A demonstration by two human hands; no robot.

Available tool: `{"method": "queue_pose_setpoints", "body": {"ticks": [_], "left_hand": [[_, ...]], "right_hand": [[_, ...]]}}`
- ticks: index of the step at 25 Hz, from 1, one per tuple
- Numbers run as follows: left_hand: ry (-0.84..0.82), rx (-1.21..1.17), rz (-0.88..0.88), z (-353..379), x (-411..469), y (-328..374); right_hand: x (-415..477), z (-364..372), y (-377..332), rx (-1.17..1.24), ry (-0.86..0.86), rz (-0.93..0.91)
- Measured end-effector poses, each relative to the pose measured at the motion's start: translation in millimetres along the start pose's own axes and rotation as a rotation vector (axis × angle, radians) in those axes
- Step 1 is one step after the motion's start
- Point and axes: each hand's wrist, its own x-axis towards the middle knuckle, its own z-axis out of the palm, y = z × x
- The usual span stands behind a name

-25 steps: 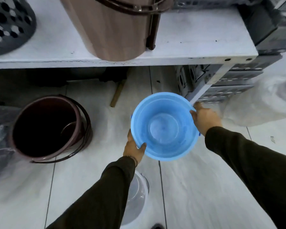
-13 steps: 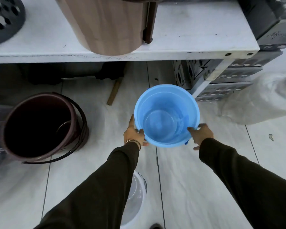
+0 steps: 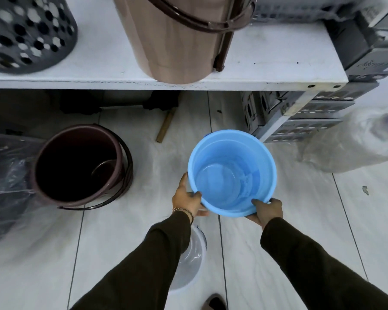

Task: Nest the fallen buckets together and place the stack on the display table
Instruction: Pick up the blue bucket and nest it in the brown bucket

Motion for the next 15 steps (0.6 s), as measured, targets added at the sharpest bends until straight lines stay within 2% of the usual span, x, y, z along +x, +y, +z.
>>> {"method": "queue_pose_setpoints", "body": {"ticks": [3,9,15], "left_hand": [[0.020,-0.052,0.051,-35,-47,-11],[0.037,-0.198,0.180,-154,-159,-5],[0.254,-0.251,0.351,-302,-217,20]], "right_hand": [[-67,-8,12,0.023,-0.001,-0.156],[-218,9,40,-0.022,-0.160,-0.439],[-324,119,51,-0.135,-0.296,-0.662]]}}
